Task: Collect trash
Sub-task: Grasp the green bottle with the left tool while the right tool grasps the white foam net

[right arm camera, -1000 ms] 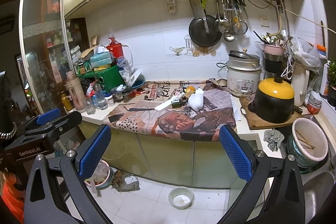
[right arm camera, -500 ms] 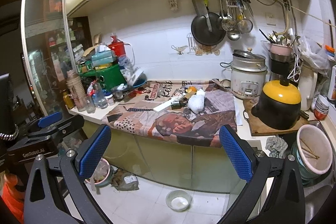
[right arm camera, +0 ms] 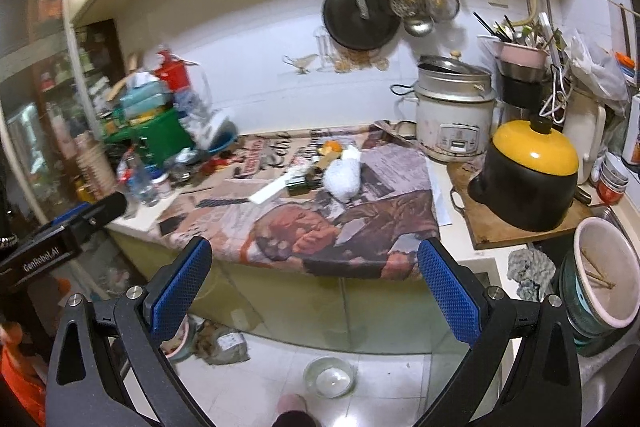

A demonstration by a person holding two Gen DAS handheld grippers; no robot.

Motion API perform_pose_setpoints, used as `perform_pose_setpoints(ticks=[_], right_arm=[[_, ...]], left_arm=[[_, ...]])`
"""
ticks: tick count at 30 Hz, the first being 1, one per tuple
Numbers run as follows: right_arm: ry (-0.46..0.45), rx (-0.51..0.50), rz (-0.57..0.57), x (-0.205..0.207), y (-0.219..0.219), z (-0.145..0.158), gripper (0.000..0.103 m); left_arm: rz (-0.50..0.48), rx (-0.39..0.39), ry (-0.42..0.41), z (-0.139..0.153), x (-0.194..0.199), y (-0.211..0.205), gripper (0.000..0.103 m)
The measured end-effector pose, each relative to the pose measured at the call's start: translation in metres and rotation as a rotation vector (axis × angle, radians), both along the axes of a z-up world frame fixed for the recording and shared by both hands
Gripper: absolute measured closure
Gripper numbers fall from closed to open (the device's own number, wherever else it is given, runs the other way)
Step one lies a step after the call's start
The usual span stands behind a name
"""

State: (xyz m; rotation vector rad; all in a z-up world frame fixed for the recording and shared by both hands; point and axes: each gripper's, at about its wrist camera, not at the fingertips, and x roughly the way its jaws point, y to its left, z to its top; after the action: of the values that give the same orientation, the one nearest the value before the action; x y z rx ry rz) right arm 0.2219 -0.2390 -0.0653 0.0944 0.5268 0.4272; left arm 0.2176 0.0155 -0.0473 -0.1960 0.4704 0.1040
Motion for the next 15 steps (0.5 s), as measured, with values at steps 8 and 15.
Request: perform_pose_setpoints(ticks=[8,15], right_arm=[[0.082,0.010,-0.113,0.083,0.038,-0.006,0.001],[0.161,-0.002,-0.189,0.151,0.074,-0.028,0.001]], left_arm=[[-0.054,-0.022,0.100,-0.024,0.121,0.061,0.002],[-0.093,0.027,0.255,-0.070,0.220,0.099,0.002]])
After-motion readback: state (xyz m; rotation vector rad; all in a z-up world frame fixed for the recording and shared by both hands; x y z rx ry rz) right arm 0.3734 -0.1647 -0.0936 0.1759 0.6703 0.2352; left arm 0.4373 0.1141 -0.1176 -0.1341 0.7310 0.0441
